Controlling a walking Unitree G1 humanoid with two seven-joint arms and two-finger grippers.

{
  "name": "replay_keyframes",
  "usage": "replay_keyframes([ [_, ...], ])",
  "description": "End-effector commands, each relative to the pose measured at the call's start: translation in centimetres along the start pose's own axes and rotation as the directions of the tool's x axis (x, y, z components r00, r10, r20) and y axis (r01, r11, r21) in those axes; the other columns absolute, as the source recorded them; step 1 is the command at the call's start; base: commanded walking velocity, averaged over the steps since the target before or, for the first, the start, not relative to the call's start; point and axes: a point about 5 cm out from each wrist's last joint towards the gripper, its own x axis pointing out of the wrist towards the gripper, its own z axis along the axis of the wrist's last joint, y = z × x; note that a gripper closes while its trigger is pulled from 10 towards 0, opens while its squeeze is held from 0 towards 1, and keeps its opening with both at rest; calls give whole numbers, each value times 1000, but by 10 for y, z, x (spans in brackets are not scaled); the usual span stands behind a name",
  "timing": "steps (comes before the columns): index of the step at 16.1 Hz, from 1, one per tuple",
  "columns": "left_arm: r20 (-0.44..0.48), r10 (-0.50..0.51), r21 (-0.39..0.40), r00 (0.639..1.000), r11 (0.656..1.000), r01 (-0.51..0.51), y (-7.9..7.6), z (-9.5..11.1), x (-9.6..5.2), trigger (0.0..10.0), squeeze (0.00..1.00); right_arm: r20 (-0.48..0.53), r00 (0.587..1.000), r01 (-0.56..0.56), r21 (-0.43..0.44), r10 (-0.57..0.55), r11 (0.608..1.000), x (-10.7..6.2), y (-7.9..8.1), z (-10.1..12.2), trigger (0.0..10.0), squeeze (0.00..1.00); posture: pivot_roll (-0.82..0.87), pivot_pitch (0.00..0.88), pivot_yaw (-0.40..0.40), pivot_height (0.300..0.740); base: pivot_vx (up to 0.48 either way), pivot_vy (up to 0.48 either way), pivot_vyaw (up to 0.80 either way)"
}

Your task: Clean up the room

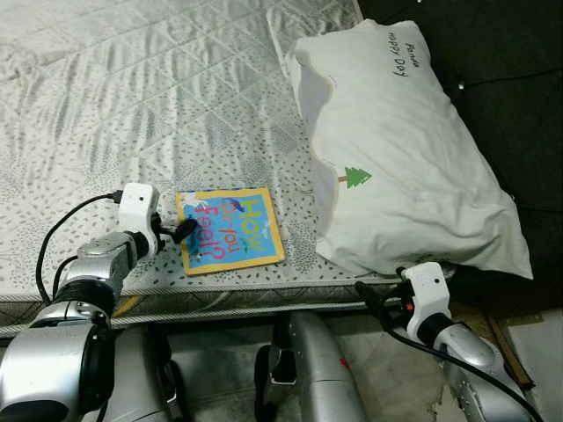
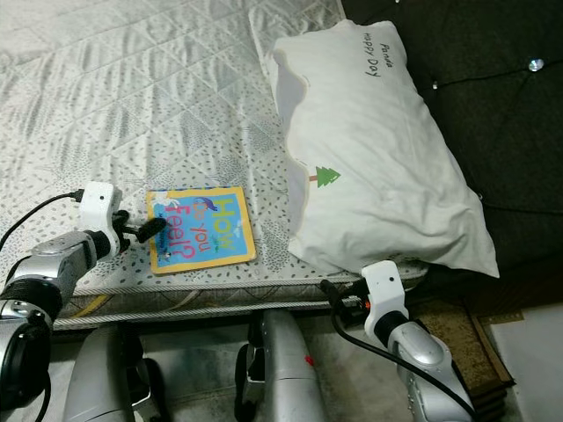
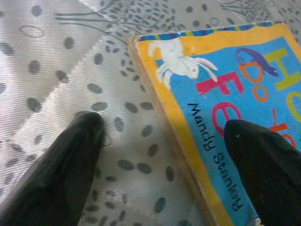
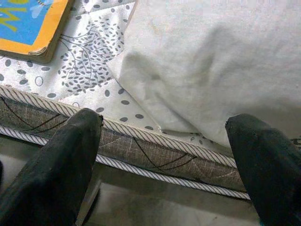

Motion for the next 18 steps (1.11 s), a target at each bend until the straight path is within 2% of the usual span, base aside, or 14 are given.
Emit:
replay_keyframes([
  [1,-25,-39,16,999,999,39,-9,-3,4,10000,0,-32,999,31,9,-30,999,-7,-8,-10,10000,0,-346,281,-231,596,0,0,0],
  [5,-17,-115,42,993,992,115,-29,4,13,10000,0,-20,999,39,-1,-39,999,-4,-9,-10,10000,0,-354,278,-229,596,0,0,0],
  [10,-24,-151,65,988,986,152,-37,8,17,10000,0,-14,999,41,-4,-41,999,-1,-9,-11,10000,0,-352,276,-226,596,0,0,0],
  [14,29,-91,38,995,995,90,-30,15,15,10000,0,-15,999,43,-4,-43,999,0,-8,-13,10000,0,-343,276,-224,596,0,0,0],
  [18,53,-16,16,998,1000,15,-15,17,10,10000,0,-12,999,42,0,-42,999,2,-7,-13,10000,0,-340,275,-223,596,0,0,0],
])
